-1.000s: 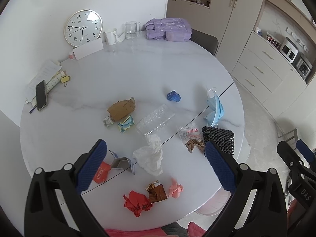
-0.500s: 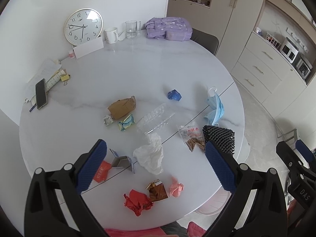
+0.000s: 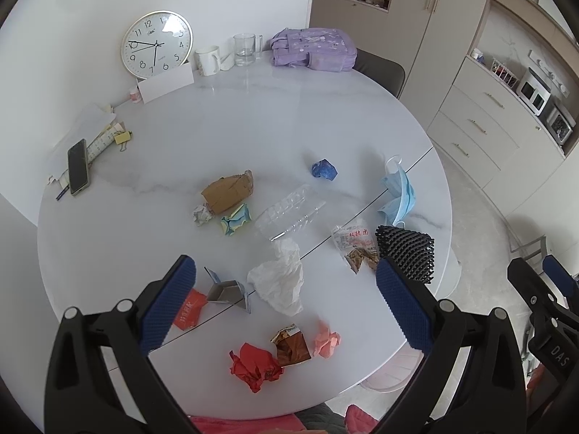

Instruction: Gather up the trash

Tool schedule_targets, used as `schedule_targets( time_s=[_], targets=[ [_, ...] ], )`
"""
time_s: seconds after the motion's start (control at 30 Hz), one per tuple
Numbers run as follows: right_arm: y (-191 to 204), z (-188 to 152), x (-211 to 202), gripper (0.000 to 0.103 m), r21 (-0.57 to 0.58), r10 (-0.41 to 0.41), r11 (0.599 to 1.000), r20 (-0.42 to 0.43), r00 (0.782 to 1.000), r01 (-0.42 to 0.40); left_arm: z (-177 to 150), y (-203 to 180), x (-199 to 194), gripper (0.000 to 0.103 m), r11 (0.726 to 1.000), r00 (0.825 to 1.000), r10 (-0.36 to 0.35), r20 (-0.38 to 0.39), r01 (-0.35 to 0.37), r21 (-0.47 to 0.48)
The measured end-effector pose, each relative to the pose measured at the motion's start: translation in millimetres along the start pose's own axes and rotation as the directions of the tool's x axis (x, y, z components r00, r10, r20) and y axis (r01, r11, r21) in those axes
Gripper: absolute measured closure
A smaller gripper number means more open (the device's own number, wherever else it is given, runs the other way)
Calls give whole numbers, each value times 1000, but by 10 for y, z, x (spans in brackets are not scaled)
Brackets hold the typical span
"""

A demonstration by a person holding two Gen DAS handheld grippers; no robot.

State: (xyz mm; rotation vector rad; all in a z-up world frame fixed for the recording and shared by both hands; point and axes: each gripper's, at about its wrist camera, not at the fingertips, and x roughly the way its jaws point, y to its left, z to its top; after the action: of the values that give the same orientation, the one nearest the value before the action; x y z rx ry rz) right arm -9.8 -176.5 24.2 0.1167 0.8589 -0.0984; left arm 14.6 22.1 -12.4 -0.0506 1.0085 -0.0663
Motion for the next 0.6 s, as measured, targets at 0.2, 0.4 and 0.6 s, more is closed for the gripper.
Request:
schedule_targets(
  time_s=[0.2, 0.4, 0.6],
  targets=[
    [2, 4, -1, 2, 0, 0, 1000, 0, 1000, 0, 3, 0, 5, 8, 1000, 1000, 0, -2, 0, 0],
    [9, -5, 2, 2, -3, -1, 1000, -5, 1000, 1, -3, 7, 21, 8, 1000, 1000, -1, -6, 1, 2],
    [14, -12, 16, 2, -5, -1, 1000, -10, 1000, 1, -8, 12, 29, 8, 1000, 1000, 0, -9, 0, 0]
  ],
)
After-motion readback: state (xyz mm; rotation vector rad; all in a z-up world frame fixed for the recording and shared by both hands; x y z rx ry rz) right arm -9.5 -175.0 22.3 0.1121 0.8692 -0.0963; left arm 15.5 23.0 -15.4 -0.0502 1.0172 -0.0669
